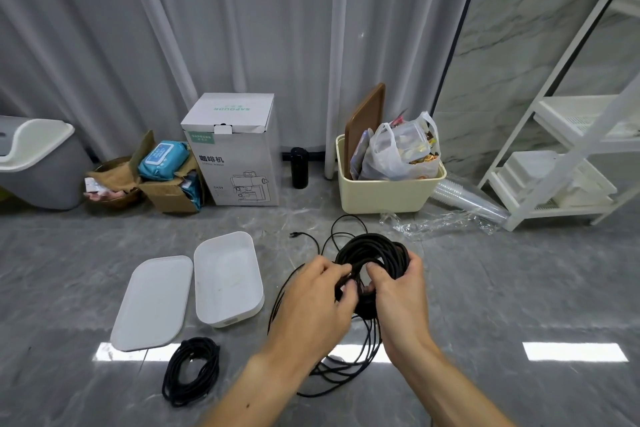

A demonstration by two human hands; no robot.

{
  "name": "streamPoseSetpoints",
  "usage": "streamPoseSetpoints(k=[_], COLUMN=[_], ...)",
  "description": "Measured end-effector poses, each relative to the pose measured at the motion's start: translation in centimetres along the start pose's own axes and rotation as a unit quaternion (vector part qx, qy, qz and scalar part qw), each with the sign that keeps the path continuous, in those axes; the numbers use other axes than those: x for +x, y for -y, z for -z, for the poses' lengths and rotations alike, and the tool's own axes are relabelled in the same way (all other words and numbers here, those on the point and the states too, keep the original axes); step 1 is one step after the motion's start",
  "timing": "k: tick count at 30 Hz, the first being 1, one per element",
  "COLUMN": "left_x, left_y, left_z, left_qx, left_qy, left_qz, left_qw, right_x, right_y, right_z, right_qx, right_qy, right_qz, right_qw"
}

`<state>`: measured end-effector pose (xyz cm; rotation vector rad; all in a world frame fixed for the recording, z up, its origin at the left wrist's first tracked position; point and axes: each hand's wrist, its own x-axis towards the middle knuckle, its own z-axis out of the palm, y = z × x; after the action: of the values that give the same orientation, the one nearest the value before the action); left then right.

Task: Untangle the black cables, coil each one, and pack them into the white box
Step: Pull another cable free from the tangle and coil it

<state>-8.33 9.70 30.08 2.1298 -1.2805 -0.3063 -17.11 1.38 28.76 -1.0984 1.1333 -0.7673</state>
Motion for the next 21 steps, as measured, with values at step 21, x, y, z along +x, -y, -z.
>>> streamPoseSetpoints(k=[21], left_x=[1.0], left_y=[-0.3], left_z=[-0.4], left_qx=[0.167], left_qy=[0.121], left_qz=[0.056], left_qw=[0.977], right_x=[-1.6], right_y=[-0.5], right_z=[-1.2], right_qx=[-0.154], right_qy=[0.038], right_qz=[0.099], right_qw=[0.982])
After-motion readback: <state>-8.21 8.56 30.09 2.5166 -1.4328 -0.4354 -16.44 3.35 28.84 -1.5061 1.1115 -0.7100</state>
